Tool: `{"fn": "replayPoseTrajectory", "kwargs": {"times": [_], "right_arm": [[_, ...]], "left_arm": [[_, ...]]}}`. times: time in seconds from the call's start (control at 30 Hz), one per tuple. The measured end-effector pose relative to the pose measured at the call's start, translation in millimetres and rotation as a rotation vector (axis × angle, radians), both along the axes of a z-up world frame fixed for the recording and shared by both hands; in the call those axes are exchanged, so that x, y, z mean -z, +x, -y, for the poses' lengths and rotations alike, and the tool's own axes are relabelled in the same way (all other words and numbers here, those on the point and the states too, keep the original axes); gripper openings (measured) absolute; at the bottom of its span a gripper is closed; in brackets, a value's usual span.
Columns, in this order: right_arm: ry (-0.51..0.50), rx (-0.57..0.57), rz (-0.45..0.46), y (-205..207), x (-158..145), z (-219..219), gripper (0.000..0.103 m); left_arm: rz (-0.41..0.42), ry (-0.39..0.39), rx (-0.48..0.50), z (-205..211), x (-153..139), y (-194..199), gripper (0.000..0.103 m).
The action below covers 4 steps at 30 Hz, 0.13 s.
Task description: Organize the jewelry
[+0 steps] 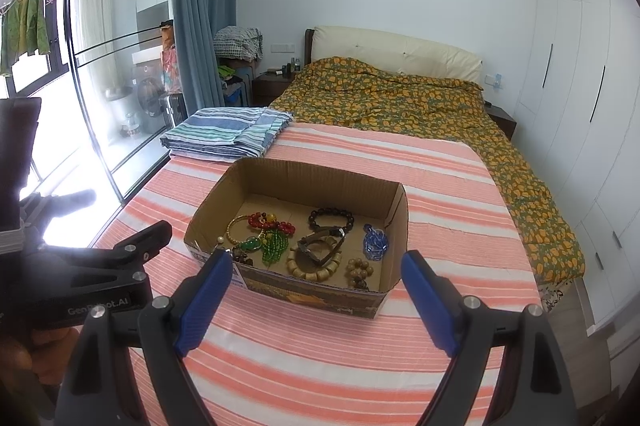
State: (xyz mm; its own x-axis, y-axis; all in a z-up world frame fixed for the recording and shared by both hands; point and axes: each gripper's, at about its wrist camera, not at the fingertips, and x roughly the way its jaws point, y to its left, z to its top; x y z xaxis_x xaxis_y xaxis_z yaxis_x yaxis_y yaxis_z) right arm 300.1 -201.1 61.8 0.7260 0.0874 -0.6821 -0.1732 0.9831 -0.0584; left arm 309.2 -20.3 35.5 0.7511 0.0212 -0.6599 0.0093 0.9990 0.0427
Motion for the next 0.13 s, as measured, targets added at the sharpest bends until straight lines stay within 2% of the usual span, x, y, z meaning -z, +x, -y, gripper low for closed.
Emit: {"fn": "replayPoseTrajectory", "kwargs": {"times": [0.13], "right_arm": [[0.002,0.003,-0.011,-2.5,4.7,2.6,0.088]], "left_arm": [[-0.001,0.012,0.003,0.9,5.7,-1.6,0.103]]}}
